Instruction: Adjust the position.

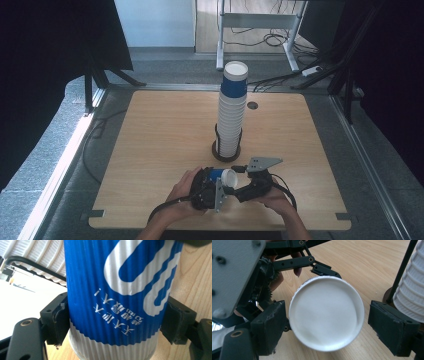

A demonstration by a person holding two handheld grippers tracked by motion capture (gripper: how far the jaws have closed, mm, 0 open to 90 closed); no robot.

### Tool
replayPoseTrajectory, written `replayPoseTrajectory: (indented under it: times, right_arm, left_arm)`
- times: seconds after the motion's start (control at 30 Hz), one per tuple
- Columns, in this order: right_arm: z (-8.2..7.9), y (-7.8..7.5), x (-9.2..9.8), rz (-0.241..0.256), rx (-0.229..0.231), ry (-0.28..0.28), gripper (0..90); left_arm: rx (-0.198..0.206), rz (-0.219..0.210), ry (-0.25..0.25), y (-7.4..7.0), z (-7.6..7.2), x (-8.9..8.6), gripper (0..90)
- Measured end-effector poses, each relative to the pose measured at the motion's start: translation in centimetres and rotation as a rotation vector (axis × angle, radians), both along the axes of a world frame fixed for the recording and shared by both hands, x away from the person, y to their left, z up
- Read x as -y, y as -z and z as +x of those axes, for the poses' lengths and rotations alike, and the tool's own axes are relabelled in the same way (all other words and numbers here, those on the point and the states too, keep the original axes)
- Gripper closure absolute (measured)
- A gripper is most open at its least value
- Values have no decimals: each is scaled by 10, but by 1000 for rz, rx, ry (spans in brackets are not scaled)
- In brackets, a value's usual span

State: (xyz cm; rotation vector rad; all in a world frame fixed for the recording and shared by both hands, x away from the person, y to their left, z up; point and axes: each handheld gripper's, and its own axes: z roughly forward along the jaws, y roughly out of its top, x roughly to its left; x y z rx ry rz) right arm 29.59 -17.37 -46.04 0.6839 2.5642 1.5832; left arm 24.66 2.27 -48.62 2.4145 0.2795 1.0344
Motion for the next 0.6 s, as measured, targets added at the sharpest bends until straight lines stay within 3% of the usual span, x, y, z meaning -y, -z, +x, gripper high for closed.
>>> replayPoseTrajectory:
  times: [0.03, 0.23, 0.27, 0.4, 0.47, 0.5, 0.53, 0.6]
  right_arm:
    - [0, 0, 0, -3, 1, -4, 158]
    - [-3, -8, 6, -29, 23, -11, 157]
    - [-3, -10, 8, -37, 23, -14, 157]
    - [-2, -17, 14, -78, 5, -35, 159]
    - [1, -19, 14, -99, -20, -53, 158]
    - [5, -22, 14, -143, -57, -75, 158]
    - [5, -22, 14, -143, -57, -75, 158]
    - [10, -27, 11, -203, -93, -97, 157]
  left_arm:
    - [1, 20, 0, 0, 0, 0, 202]
    - [7, 31, -10, 3, 3, -1, 202]
    - [13, 52, -13, 3, 3, -1, 203]
    - [29, 65, -19, 4, 3, -1, 203]
    - [31, 62, -17, 3, 3, -1, 203]
    - [33, 64, -17, 3, 2, 0, 202]
    - [38, 41, -14, 4, 2, 1, 202]
    - [42, 49, -12, 3, 1, 1, 202]
